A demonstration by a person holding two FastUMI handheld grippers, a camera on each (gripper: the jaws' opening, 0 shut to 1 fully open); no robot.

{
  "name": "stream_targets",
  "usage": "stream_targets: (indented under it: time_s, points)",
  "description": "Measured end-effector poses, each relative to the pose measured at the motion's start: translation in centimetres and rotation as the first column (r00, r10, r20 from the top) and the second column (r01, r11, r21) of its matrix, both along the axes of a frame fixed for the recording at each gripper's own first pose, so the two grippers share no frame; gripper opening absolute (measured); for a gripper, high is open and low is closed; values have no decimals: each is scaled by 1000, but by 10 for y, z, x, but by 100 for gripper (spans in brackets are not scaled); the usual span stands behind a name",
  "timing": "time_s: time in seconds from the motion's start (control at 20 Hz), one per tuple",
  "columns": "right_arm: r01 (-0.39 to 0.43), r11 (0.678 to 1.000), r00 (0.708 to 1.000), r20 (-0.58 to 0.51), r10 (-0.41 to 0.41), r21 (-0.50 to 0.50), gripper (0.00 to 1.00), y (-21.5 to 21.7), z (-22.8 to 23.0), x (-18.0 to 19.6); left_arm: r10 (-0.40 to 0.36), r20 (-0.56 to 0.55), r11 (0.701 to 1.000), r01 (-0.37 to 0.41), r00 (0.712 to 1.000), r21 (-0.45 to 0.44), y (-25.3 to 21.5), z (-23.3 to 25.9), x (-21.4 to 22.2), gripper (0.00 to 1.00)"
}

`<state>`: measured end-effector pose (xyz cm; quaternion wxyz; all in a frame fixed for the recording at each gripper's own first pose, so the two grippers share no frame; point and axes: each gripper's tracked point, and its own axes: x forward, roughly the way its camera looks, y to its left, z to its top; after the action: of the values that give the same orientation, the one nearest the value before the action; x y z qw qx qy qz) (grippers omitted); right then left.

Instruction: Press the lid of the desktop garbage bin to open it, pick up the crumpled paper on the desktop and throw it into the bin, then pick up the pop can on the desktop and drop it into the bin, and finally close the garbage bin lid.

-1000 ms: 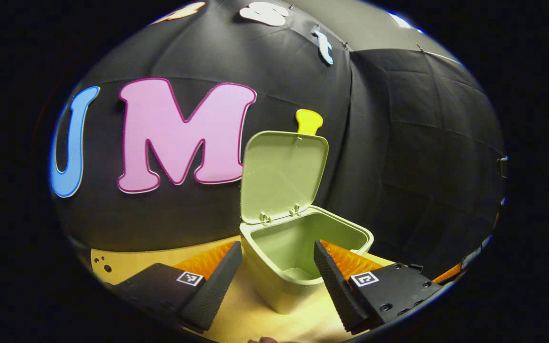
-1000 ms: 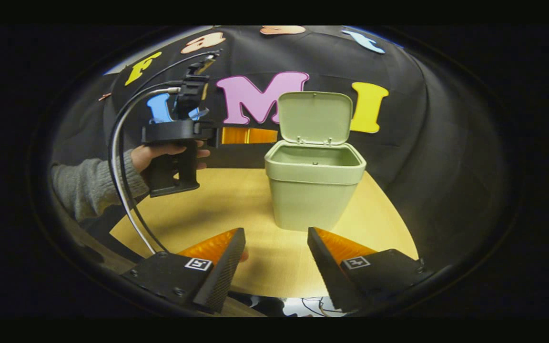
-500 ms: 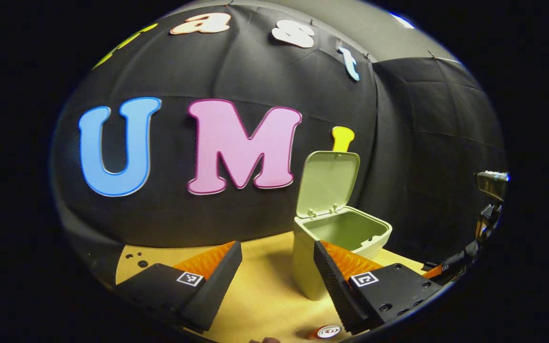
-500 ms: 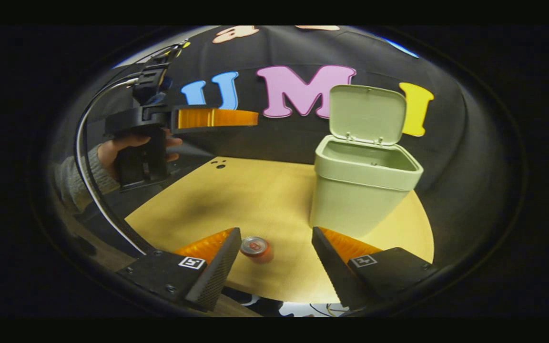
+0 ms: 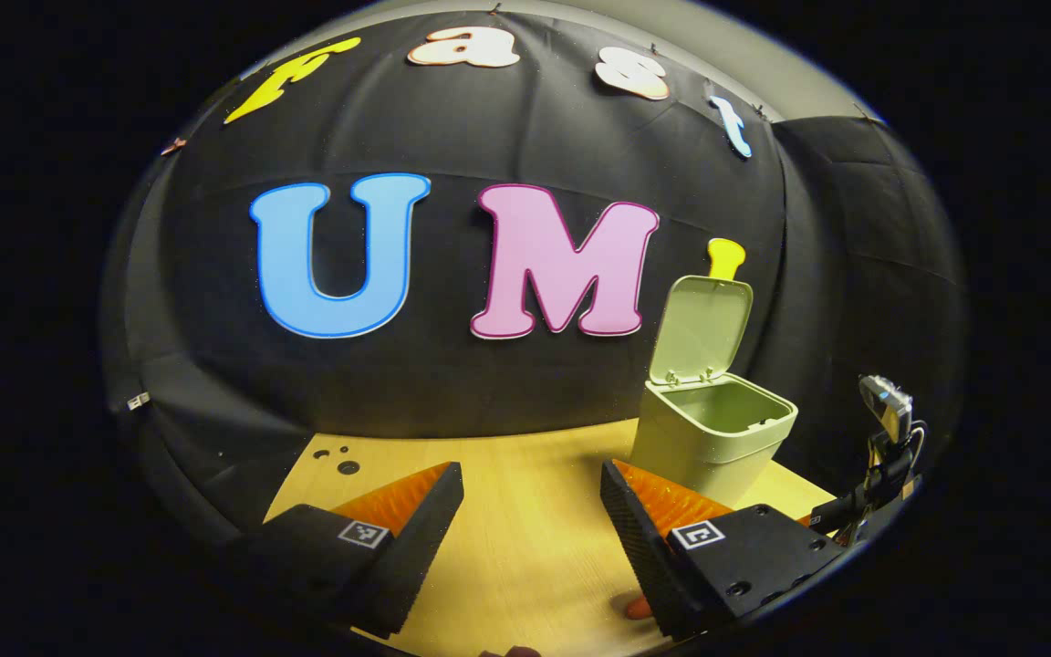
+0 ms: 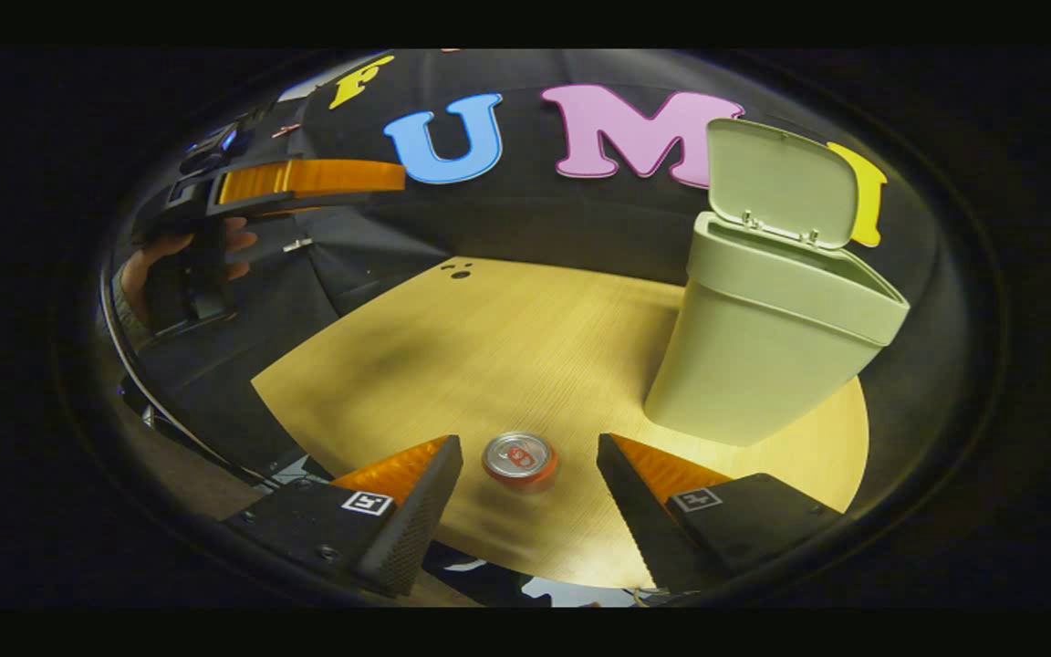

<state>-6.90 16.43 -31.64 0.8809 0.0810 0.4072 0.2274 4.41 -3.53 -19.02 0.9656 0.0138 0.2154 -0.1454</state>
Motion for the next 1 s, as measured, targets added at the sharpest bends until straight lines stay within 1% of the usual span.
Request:
stream_targets:
  time_s: [0.25, 0.4, 0.45, 0.5, 0.55, 0.6, 0.65, 0.7, 0.75, 0.8, 0.85, 1.0]
  points:
    - [-63, 998, 997, -45, 62, -18, 94, 15, -29, -6, 83, -10, 996, -83, 996, 14, 32, -3, -16, 96]
    - [-97, 995, 993, -69, 95, -27, 94, 21, -43, -9, 130, -35, 991, -130, 991, 17, 50, -10, -27, 96]
    - [-106, 994, 992, -76, 104, -30, 89, 22, -47, -10, 143, -43, 990, -143, 989, 18, 55, -12, -30, 96]
    - [-114, 993, 990, -84, 111, -32, 94, 23, -51, -10, 155, -50, 988, -154, 987, 19, 59, -15, -33, 97]
    - [-121, 992, 989, -88, 117, -33, 94, 25, -55, -9, 167, -54, 986, -166, 985, 21, 63, -16, -35, 97]
    - [-130, 991, 987, -96, 126, -35, 89, 26, -59, -8, 176, -57, 984, -175, 983, 22, 66, -18, -36, 97]
    - [-138, 990, 986, -102, 134, -39, 94, 27, -63, -8, 185, -59, 983, -184, 981, 23, 69, -17, -36, 97]
    - [-147, 988, 984, -108, 141, -45, 89, 28, -67, -8, 191, -60, 981, -190, 980, 25, 71, -18, -38, 96]
    - [-157, 987, 982, -116, 150, -45, 94, 30, -71, -9, 198, -60, 980, -196, 978, 27, 73, -18, -38, 96]
    - [-164, 985, 980, -121, 158, -43, 94, 32, -74, -8, 203, -62, 979, -201, 977, 29, 75, -19, -39, 93]
    - [-174, 984, 978, -128, 167, -42, 94, 34, -76, -8, 207, -61, 978, -205, 976, 31, 77, -19, -39, 96]
    - [-203, 978, 971, -140, 195, -51, 94, 39, -85, -9, 221, -66, 975, -219, 973, 38, 82, -21, -43, 96]
